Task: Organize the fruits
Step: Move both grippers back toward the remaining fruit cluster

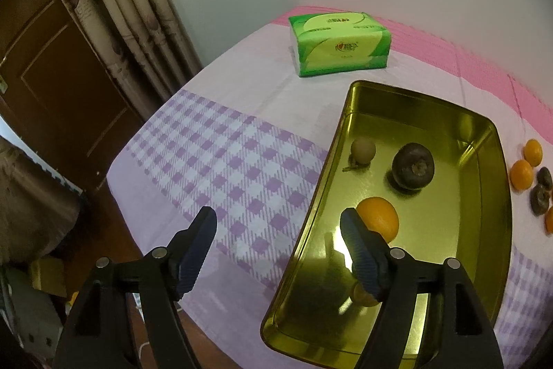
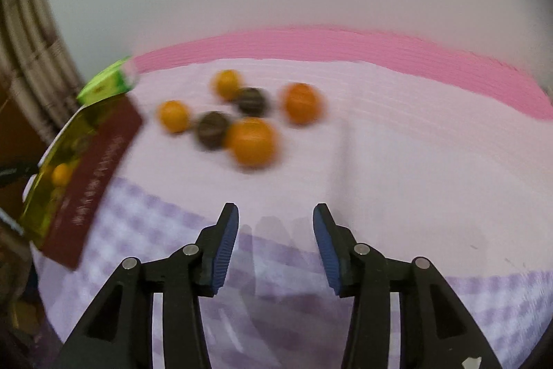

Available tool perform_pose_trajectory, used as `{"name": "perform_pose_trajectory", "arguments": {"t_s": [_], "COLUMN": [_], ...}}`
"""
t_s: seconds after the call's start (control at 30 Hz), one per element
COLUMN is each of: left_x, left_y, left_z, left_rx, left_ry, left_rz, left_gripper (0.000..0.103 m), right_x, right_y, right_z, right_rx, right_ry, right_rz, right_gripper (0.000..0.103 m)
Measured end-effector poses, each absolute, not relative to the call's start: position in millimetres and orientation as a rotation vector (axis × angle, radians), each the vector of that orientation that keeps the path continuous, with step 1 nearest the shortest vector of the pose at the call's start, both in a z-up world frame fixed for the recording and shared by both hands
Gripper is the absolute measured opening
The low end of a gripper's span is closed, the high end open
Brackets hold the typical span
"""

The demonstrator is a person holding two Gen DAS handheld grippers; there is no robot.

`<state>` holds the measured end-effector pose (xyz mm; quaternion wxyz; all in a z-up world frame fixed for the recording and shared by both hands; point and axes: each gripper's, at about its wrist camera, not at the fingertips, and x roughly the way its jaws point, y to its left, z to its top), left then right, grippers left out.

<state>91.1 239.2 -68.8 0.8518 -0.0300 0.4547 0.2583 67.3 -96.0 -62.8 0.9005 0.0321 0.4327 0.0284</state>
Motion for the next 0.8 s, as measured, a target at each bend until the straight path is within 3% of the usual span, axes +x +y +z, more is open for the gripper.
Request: {"name": "perform_pose_trajectory", "arguments": {"t_s": [0.07,0.5,0.8], "left_x": [92,91,102], "left_y": [236,206,129], "left_z": [-70,-64,-46], "left_rx": [-0.045,0.088,0.252], "left_ry": [0.959,0.914,0.869], "left_rz": [0.545,0.519,0.210], "left_gripper": [0.075,0.075,0.075], "right_x": [65,79,90], "right_y": [-118,-177,-187], "right_z": [-64,-66,-66], "right_rx": [0.084,0.078,0.109], "right_ry": [0.890,0.891,0.886], "right_rz": [0.011,-0.149,-0.137], "right_gripper": [0.046,0.078,0.085]}}
